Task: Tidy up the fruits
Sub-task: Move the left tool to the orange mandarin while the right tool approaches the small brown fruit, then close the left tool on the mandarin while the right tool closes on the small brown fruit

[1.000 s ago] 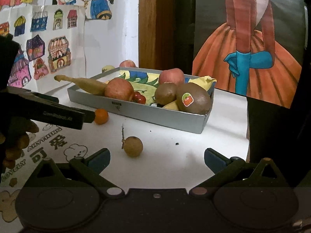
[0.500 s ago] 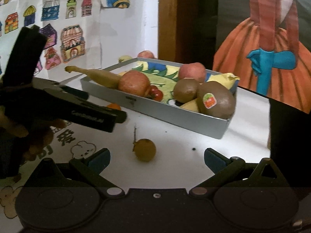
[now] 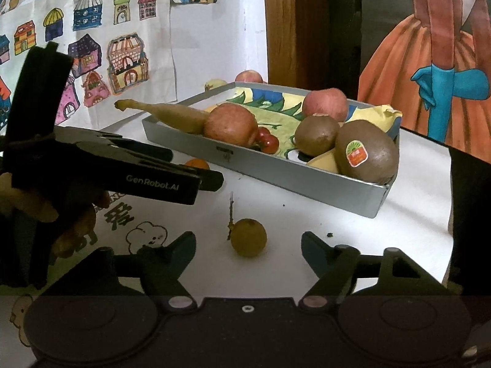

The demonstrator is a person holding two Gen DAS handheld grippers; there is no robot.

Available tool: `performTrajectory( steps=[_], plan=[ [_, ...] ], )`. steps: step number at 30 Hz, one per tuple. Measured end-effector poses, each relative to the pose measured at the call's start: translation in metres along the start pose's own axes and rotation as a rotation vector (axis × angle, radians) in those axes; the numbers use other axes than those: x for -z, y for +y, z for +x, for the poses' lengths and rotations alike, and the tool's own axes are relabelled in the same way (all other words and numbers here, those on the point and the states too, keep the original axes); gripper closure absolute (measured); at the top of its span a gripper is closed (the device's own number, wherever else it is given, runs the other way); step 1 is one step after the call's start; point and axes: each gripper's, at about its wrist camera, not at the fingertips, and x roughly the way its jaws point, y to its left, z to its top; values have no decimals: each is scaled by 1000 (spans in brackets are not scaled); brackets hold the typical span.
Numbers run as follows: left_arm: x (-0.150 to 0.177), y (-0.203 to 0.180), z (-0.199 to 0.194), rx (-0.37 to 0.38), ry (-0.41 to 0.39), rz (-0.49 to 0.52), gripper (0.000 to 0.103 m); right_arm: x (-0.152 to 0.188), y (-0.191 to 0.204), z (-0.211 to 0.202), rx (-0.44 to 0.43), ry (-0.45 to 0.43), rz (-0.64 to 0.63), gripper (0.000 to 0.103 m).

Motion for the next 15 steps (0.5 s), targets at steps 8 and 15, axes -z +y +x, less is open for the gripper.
performTrajectory(
  steps=[8, 15],
  plan=[
    [2, 1, 5, 13, 24, -10, 44, 0, 2, 5, -17, 26, -1, 45],
    [2, 0, 6, 8, 24, -11, 53, -4, -1, 9, -14, 29, 6, 54]
  ],
)
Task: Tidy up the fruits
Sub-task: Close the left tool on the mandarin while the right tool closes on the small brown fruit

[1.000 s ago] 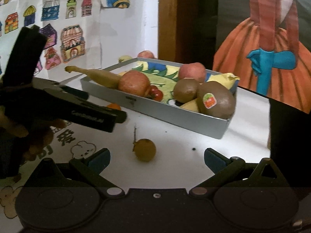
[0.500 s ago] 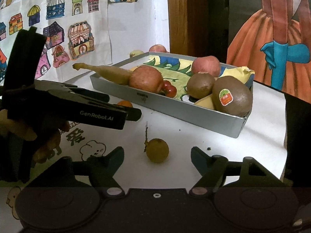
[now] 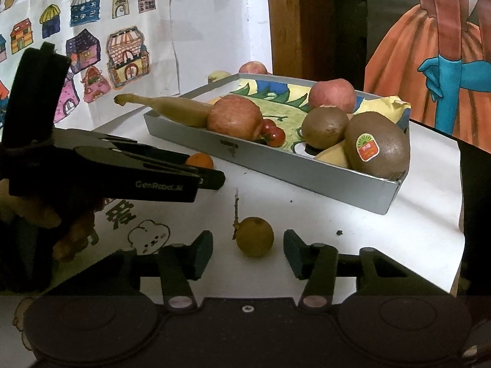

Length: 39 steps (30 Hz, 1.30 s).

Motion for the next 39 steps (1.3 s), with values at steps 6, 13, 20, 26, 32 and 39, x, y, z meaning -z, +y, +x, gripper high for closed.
performTrajectory(
  steps=[6, 13, 20, 26, 32, 39],
  plan=[
    [1, -2, -1, -12, -1, 4, 63, 0, -4, 1, 3, -5, 30, 68],
    [2, -3, -3, -22, -1, 0, 69, 0, -2, 0, 9, -8, 19, 72],
    [4, -6, -6, -5, 1, -8, 70, 0, -3, -2, 2, -12, 26, 72],
    [3, -10, -13, 12, -15, -14, 70, 2, -5, -4, -7, -21, 49, 72],
    [-5, -15, -27, 32, -56, -20, 70, 4, -8, -11, -4, -65, 81, 73],
    [-28, -19, -34, 42, -151, -45, 70, -11, -17, -25, 60, -196, 68, 73]
  ],
)
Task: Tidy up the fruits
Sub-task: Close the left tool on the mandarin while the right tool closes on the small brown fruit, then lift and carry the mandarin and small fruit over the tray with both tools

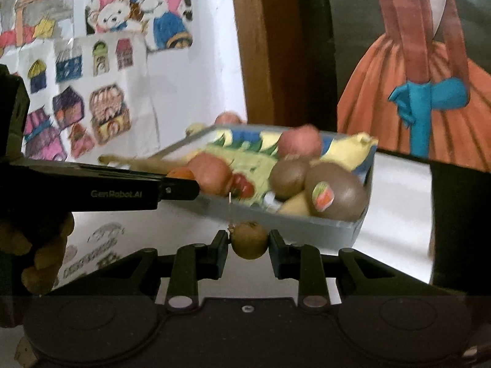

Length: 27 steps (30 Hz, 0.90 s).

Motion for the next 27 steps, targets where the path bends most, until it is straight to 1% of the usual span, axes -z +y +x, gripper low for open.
performTrajectory(
  steps=[4, 9, 18, 27],
  plan=[
    [-11, -1, 10, 8, -48, -20, 70, -17, -4, 7, 36, -60, -44, 72],
    [-17, -2, 24, 1, -67, -33, 70, -30, -9, 22, 63, -79, -74, 72],
    [-19, -2, 33, -3, -77, -35, 70, -29, -11, 42, 79, -53, -112, 73],
    [-20, -1, 40, -17, -60, -40, 70, -26, -7, 52, 78, -27, -132, 72]
  ],
)
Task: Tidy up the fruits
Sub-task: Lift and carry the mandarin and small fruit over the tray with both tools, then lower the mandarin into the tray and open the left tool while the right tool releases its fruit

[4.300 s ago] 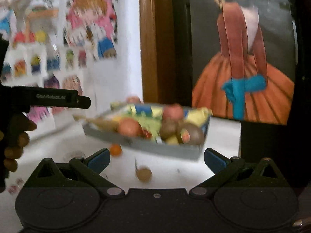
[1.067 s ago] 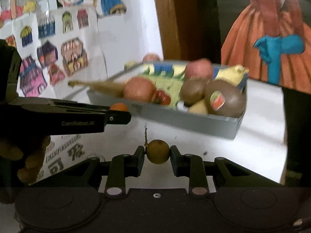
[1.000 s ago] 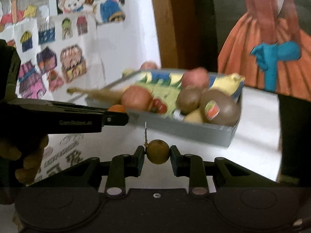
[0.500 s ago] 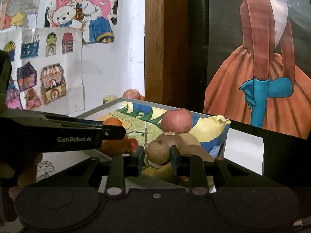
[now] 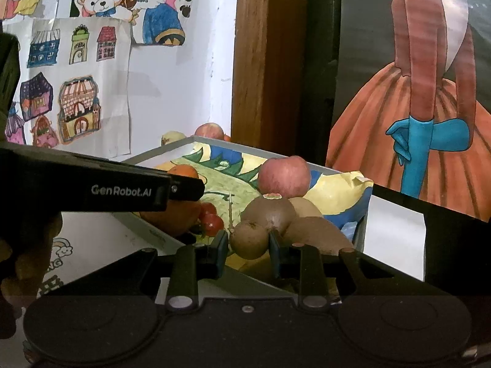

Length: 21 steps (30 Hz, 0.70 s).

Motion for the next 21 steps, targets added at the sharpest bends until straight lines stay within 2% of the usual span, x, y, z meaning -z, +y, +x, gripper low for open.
performTrajectory(
  steps=[21],
  plan=[
    [-4, -4, 9, -1, -1, -1, 68, 1, 4, 11, 5, 6, -47, 70]
  ],
)
